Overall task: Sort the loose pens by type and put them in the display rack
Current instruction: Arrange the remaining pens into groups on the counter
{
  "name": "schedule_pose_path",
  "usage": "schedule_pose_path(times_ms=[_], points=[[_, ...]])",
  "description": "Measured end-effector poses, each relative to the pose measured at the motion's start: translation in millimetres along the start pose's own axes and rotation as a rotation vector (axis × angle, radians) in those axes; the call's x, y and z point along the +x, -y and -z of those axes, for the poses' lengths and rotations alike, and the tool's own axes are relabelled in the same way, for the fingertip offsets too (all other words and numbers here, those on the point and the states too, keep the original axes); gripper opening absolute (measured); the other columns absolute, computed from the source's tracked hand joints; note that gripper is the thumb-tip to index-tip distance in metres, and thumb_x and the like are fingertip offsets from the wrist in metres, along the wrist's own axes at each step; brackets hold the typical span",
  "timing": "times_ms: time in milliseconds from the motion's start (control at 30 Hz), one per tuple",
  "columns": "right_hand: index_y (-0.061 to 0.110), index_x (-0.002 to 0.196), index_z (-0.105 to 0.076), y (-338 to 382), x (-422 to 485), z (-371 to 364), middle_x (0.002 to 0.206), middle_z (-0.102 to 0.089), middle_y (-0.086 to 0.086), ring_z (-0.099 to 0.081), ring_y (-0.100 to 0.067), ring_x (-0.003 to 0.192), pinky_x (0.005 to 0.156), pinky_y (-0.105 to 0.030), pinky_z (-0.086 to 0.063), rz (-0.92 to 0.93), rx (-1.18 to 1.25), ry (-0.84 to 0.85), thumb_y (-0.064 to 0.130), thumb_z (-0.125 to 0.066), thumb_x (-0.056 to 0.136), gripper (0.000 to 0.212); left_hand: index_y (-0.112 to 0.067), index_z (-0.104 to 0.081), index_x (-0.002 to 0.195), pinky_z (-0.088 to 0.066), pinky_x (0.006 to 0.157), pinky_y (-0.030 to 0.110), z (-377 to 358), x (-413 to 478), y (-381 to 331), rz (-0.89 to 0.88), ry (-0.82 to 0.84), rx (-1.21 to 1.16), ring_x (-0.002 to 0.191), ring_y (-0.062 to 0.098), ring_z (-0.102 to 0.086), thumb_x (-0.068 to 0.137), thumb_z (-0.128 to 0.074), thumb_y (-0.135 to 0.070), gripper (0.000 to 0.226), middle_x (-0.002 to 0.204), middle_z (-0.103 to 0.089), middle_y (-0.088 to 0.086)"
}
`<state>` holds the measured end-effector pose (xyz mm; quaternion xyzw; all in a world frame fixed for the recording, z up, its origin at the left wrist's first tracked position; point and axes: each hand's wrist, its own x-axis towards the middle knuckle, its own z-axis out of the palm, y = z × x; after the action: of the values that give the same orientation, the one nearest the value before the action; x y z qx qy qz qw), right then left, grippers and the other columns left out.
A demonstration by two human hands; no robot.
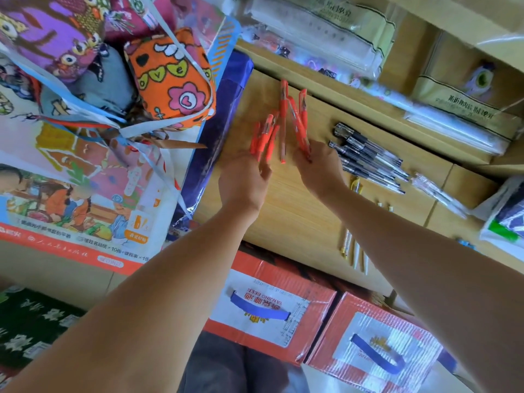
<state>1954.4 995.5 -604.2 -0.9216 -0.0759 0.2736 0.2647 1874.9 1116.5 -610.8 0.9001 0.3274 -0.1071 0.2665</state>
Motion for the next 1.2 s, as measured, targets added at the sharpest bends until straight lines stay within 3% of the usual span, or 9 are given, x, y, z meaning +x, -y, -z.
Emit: schedule_pose_path(times_ms=[200, 333, 467, 600, 700, 800, 867, 1033, 1200], points=[[0.011, 0.101, -0.06, 14.4, 14.8, -9.2, 0.086, -0.067, -0.011, -0.062, -0.032, 0.076, 0.058, -0.034, -0.045, -0.044, -0.138, -0.004, 0.039, -0.043, 0.098, 0.032, -0.012, -0.059, 0.077, -0.045, 0.056, 0.03, 12.4, -0.7, 7.1, 0.019, 0.056, -0.039, 0.061, 0.024, -0.056, 0.083, -0.061, -0.03, 0.019, 0.067, -0.061, 0.002], [0.009, 0.112, -0.055, 21.9, 11.8, -14.9, 0.099, -0.064, -0.012, -0.06, -0.032, 0.089, 0.062, -0.033, -0.038, -0.084, -0.309, -0.018, 0.042, -0.053, 0.095, 0.037, -0.011, -0.057, 0.073, -0.041, 0.057, 0.03, 18.2, -5.2, 16.7, 0.015, 0.088, -0.089, 0.057, 0.02, -0.05, 0.085, -0.059, -0.031, 0.024, 0.062, -0.057, 0.001], [0.006, 0.112, -0.053, 25.0, 4.8, -14.2, 0.099, -0.061, -0.012, -0.048, -0.026, 0.077, 0.06, -0.031, -0.032, -0.07, -0.372, -0.001, 0.036, -0.051, 0.096, 0.034, -0.012, -0.051, 0.071, -0.038, 0.052, 0.027, 17.7, -8.8, 27.2, 0.043, 0.169, -0.154, 0.055, 0.023, -0.053, 0.086, -0.054, -0.029, 0.024, 0.053, -0.046, -0.005], [0.009, 0.11, -0.054, 16.9, -4.2, -10.2, 0.091, -0.063, -0.008, -0.056, -0.028, 0.077, 0.061, -0.035, -0.043, -0.035, -0.198, 0.102, 0.032, -0.046, 0.096, 0.028, -0.006, -0.058, 0.092, -0.03, 0.034, 0.012, 21.4, -15.7, 23.8, 0.134, 0.267, -0.408, 0.046, 0.012, -0.045, 0.093, -0.051, -0.019, 0.015, 0.055, -0.044, -0.007], [0.009, 0.116, -0.053, 10.0, -17.4, -1.2, 0.087, -0.066, -0.008, -0.058, -0.021, 0.068, 0.062, -0.032, -0.047, -0.08, 0.111, 0.22, 0.028, -0.043, 0.099, 0.027, -0.013, -0.048, 0.082, -0.036, 0.041, 0.018, 26.1, -21.4, 17.9, 0.213, 0.406, -0.565, 0.053, 0.014, -0.045, 0.099, -0.042, -0.021, 0.02, 0.064, -0.045, 0.001], [0.009, 0.116, -0.047, 6.5, -35.4, 11.8, 0.077, -0.065, -0.006, -0.055, -0.016, 0.057, 0.056, -0.026, -0.048, -0.164, 0.39, 0.332, 0.019, -0.04, 0.102, 0.018, -0.008, -0.044, 0.099, -0.039, 0.046, 0.027, 34.5, -32.3, 9.6, 0.294, 0.467, -0.741, 0.058, 0.02, -0.05, 0.102, -0.039, -0.02, 0.013, 0.073, -0.054, 0.007], [0.007, 0.111, -0.046, 5.8, -49.3, 22.4, 0.075, -0.063, -0.009, -0.056, -0.017, 0.058, 0.051, -0.02, -0.048, -0.167, 0.453, 0.359, 0.015, -0.041, 0.102, 0.014, -0.005, -0.04, 0.103, -0.036, 0.04, 0.023, 41.6, -42.6, 1.5, 0.343, 0.468, -0.846, 0.054, 0.02, -0.046, 0.103, -0.037, -0.016, 0.012, 0.07, -0.05, 0.009], [0.007, 0.107, -0.054, 0.5, -93.0, 44.5, 0.067, -0.057, -0.005, -0.049, -0.012, 0.054, 0.048, -0.019, -0.042, -0.17, 0.5, 0.328, 0.015, -0.042, 0.102, 0.015, -0.014, -0.04, 0.083, -0.033, 0.036, 0.02, 56.3, -66.3, -14.1, 0.266, 0.466, -0.785, 0.049, 0.015, -0.038, 0.103, -0.038, -0.019, 0.02, 0.066, -0.041, 0.003], [0.01, 0.094, -0.051, -8.2, -155.1, 73.8, 0.063, -0.056, -0.005, -0.05, -0.009, 0.043, 0.044, -0.017, -0.042, -0.263, 0.646, 0.191, 0.012, -0.039, 0.102, 0.015, -0.015, -0.041, 0.081, -0.03, 0.039, 0.022, 76.2, -101.0, -44.2, 0.135, 0.532, -0.733, 0.046, 0.014, -0.036, 0.103, -0.038, -0.023, 0.023, 0.064, -0.04, 0.0]])
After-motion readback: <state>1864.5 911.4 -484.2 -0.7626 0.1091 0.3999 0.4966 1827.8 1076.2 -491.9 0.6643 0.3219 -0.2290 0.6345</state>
